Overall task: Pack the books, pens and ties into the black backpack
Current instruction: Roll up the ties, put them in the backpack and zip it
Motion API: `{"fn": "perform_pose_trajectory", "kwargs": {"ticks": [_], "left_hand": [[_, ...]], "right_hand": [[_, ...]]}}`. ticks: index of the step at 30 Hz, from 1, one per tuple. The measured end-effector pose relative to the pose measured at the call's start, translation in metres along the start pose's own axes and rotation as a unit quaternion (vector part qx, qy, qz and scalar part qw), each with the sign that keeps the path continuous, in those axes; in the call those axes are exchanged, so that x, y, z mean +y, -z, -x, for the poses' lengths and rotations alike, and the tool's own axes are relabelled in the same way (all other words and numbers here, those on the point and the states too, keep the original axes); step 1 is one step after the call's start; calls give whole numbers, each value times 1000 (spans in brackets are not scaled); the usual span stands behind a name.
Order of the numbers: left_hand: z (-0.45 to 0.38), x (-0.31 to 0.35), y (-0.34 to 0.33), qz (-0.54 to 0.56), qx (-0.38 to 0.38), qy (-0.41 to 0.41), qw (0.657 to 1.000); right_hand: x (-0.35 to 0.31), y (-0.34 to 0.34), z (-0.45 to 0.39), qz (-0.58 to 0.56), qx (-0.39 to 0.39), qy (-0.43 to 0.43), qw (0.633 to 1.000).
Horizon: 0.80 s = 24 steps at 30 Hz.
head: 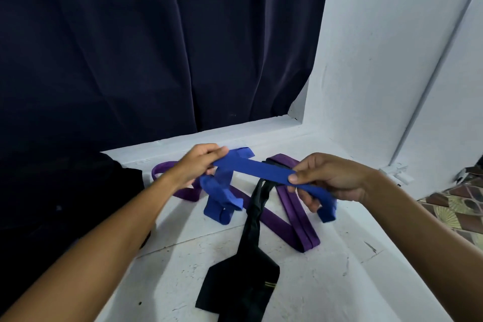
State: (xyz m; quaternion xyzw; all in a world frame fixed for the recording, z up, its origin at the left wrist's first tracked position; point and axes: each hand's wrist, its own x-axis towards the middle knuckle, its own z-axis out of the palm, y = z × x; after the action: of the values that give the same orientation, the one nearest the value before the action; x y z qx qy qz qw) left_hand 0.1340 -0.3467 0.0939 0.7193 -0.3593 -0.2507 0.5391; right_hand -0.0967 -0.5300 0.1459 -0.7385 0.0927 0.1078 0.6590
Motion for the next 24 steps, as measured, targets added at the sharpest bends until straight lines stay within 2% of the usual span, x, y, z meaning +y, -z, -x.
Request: {"fn": "perform_pose_trajectory", "kwargs": {"ticks": [4,6,7,9,13,15,19,24], "left_hand": [[-9,-21,44,-113,83,14,990],[-12,-21,41,-194,98,-2,976],[-13,-15,31,-201,92,-20,975],[-8,8,-1,-158,42,-40,986],[8,41,-70,-65,-112,-33,991],[10,41,-89,-35,-142,-41,988],[5,33,-83,19,-47,-17,999],[-4,33,-38,-97,26,-51,994]], "right_hand": [[1,9,4,3,-3,2,1000],[-1,7,0,-5,17,12,1000],[-2,5,-4,-8,28,19,999],[-6,0,-12,-1,48,28,998],[-13,-10,-24,45,73,35,996],[-15,-11,-25,64,88,33,994],[-11,-8,-20,100,81,-3,992],[-1,-11,-16,134,33,-39,990]]}}
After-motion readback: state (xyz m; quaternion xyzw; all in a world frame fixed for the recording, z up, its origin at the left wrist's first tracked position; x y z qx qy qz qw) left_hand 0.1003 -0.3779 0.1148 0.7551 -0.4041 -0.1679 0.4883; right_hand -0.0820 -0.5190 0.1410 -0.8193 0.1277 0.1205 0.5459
